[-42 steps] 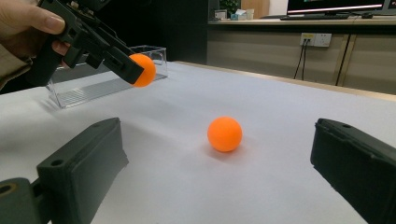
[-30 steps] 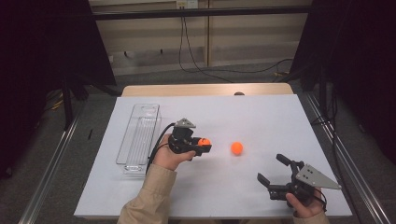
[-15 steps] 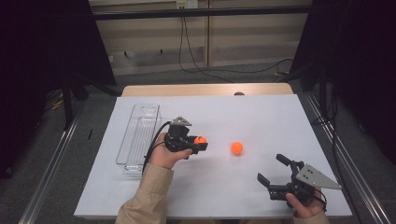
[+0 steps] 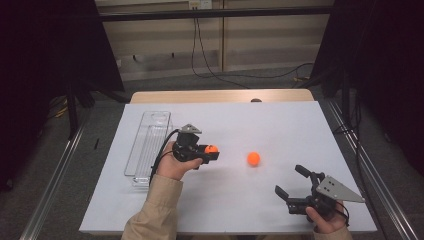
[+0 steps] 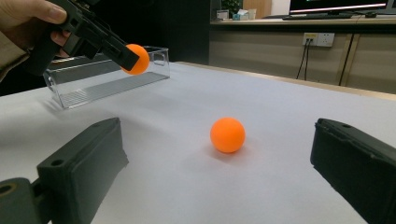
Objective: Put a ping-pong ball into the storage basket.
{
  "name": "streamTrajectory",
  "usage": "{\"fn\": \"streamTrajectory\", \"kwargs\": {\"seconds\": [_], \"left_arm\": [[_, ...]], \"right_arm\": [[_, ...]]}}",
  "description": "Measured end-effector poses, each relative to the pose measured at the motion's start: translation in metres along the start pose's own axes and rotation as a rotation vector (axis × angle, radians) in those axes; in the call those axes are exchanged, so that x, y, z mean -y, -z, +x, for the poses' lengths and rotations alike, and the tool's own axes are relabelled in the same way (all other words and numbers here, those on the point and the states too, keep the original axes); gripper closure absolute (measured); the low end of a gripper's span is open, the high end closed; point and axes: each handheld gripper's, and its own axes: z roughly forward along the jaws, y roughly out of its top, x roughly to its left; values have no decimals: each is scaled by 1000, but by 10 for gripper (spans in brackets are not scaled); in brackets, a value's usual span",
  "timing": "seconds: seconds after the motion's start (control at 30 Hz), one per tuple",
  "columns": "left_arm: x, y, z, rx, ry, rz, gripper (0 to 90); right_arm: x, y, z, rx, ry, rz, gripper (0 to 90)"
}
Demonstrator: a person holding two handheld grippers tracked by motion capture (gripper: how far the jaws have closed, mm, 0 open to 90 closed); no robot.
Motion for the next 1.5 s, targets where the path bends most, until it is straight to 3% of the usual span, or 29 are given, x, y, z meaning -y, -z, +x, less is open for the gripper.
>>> {"fn": "streamTrajectory", "kwargs": {"seconds": [1.5], "left_arm": [[0, 14, 12, -23, 39, -13, 509]], "right_arm": [[0, 0, 0, -3, 0, 0, 21]]}}
